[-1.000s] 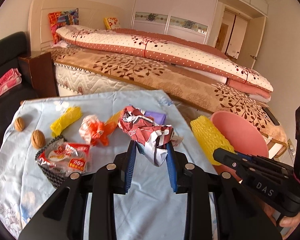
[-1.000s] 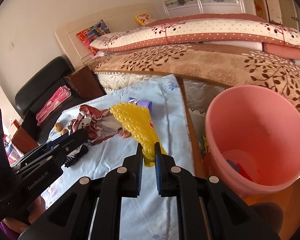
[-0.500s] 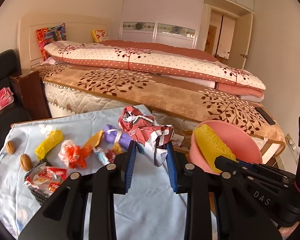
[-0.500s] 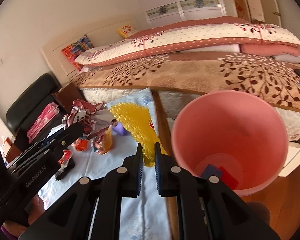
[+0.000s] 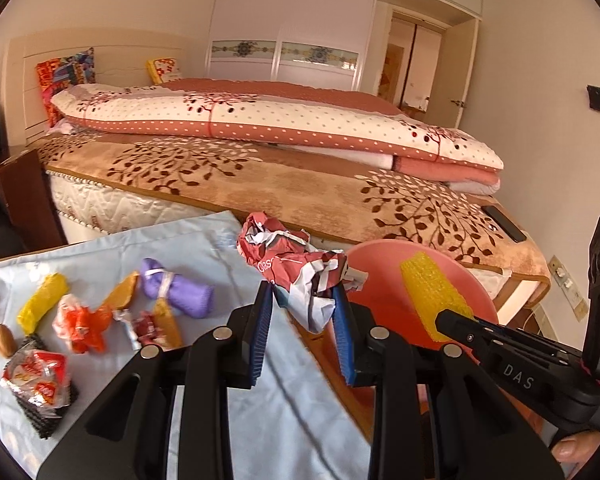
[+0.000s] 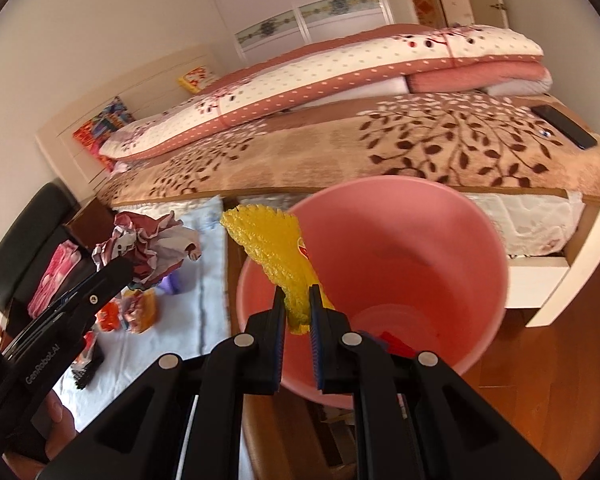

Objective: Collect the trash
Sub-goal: 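Carry the red wrapper and yellow net over the pink bucket with both tools, then open both tools to drop the wrapper and net into the pink bucket, then move both tools back over the remaining trash on the tablecloth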

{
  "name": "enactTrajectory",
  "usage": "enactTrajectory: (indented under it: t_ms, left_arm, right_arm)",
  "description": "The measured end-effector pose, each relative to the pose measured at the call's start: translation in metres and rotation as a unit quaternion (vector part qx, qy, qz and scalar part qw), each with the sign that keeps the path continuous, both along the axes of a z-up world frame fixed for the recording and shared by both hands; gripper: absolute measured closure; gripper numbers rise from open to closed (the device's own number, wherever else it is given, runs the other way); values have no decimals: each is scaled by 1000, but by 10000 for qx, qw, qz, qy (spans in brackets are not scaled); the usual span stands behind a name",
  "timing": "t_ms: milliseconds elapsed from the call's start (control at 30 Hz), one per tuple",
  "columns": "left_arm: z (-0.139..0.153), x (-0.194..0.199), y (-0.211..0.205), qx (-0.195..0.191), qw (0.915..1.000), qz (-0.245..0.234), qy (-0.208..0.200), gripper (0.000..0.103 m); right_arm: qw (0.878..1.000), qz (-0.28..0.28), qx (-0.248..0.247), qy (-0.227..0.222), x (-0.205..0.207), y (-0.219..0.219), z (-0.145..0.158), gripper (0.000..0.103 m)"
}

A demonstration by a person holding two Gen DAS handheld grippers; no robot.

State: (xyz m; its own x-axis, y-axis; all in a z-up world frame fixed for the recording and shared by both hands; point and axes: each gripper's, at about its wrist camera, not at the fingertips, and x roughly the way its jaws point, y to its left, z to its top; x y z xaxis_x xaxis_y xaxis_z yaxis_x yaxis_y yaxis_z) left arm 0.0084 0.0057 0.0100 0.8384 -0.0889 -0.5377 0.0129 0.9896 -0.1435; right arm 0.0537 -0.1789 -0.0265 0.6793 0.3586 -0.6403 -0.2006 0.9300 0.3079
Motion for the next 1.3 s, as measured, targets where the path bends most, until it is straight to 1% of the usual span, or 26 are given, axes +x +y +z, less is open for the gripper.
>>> enactTrajectory:
  t_ms: [300,467,600,867,933,967,1000,1067,1100,1200,1300]
  left_arm:
    - [-9,19,-35,108,9993,-346,96,74]
    - [-14,25,-51,237,9983,-514,136,74]
    - [-16,29,-59,261,9977,-606,170,73]
    - [-18,34,-67,224,9965,-760,277,70]
    - [-19,35,-68,172,9961,-807,315,66]
    - [-19,35,-68,159,9960,-818,327,64]
    - [-19,35,-69,154,9960,-820,333,60]
    - [-19,36,-70,144,9958,-834,338,58]
    - [-19,36,-70,143,9957,-841,349,58]
    - [-19,37,-71,115,9956,-853,378,58]
    - [-18,37,-71,111,9956,-851,383,58]
  right_arm:
    - [9994,-297,-29,184,11,-25,-12,92]
    - [9988,-403,-25,294,14,-31,-20,92]
    - [9984,-457,-51,318,16,-34,-23,92]
    - [9975,-608,-27,366,18,-41,-26,92]
    - [9972,-645,-34,373,18,-42,-26,92]
    - [9971,-656,-36,379,19,-43,-26,91]
    - [9970,-673,-39,384,19,-43,-26,90]
    - [9967,-718,-58,375,19,-45,-25,76]
    - [9965,-757,-79,349,19,-46,-25,72]
    - [9961,-812,-141,300,18,-47,-23,69]
    - [9960,-842,-109,294,18,-48,-21,68]
